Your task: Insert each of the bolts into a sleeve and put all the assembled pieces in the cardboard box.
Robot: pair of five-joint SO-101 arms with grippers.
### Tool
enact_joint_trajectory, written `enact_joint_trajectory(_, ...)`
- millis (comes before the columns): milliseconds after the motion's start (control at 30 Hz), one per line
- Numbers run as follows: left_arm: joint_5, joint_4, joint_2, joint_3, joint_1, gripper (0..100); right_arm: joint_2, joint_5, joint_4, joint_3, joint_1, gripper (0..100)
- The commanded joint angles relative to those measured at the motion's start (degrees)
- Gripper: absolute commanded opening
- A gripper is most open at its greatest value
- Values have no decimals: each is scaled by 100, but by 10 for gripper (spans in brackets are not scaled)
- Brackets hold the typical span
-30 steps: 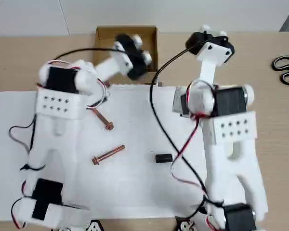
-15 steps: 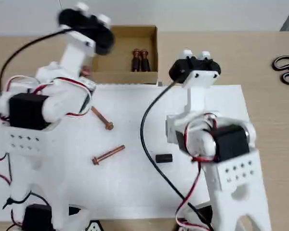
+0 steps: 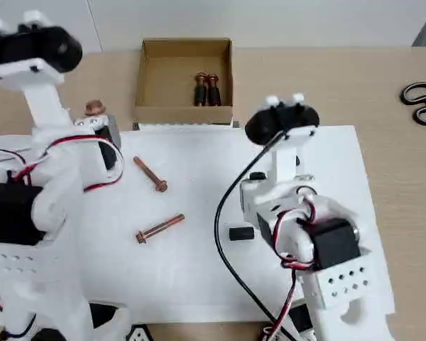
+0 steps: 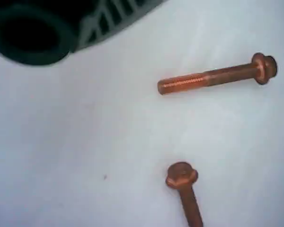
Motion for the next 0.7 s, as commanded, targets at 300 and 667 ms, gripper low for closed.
enact_joint_trajectory(300,1389,-1925,-1275,2422,229,5,-1341,70,-2273,1978,-629,2)
enact_joint_trajectory(667,1846,-3130,-1987,4171,369,5,-1341,79,-3486,2743,-1534,2)
